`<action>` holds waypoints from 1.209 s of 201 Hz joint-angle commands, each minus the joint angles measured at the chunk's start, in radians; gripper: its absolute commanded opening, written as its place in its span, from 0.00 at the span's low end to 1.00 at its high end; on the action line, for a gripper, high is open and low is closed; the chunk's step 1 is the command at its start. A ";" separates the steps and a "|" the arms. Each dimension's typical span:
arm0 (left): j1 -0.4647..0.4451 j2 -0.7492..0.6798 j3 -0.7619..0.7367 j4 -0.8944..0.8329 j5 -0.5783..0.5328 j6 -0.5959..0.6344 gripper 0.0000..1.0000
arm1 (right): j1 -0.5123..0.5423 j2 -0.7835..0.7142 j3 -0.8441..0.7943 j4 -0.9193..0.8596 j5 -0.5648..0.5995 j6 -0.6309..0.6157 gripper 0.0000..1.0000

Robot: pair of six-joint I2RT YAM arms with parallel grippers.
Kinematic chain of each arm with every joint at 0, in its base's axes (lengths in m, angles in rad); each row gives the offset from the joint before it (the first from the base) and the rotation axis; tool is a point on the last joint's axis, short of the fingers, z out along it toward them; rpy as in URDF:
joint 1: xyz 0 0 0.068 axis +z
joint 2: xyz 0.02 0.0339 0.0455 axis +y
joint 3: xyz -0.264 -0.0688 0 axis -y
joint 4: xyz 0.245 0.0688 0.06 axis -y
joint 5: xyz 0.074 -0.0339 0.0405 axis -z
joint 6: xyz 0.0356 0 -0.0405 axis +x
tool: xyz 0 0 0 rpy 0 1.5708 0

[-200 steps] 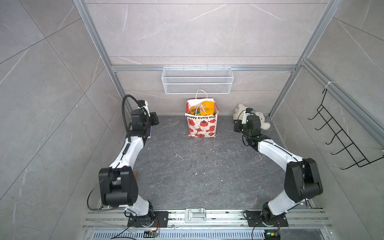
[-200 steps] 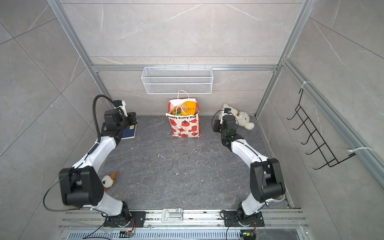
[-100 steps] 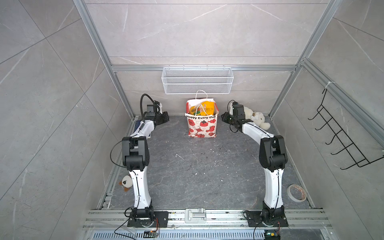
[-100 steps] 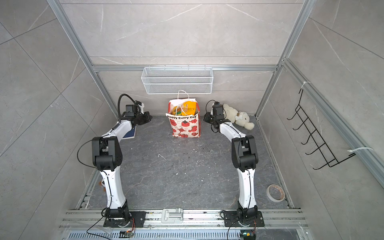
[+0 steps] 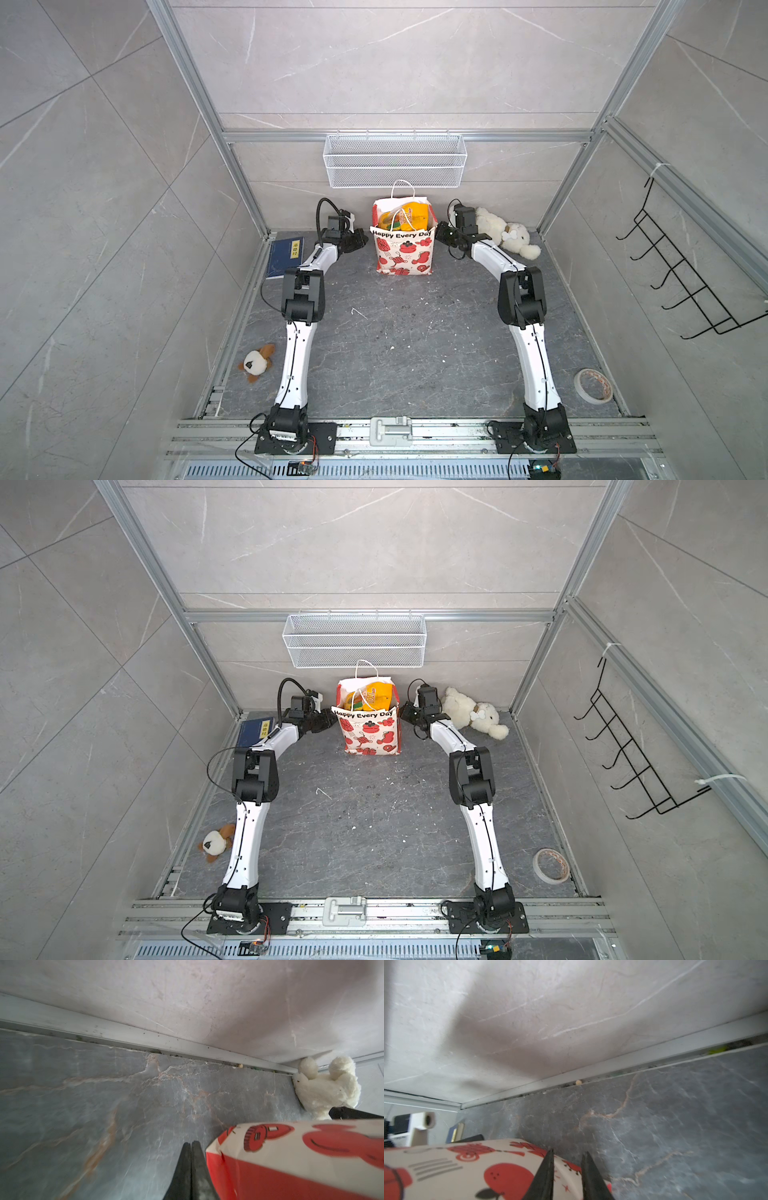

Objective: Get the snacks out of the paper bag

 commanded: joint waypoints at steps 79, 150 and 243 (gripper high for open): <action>-0.023 0.058 0.093 0.097 0.111 -0.075 0.00 | 0.031 0.210 0.340 -0.145 -0.200 0.029 0.29; -0.023 -0.074 -0.111 0.200 0.112 -0.070 0.00 | 0.039 0.060 0.081 -0.021 -0.227 0.060 0.30; -0.048 -0.386 -0.596 0.392 0.081 -0.069 0.00 | 0.042 -0.238 -0.465 0.283 -0.218 0.133 0.30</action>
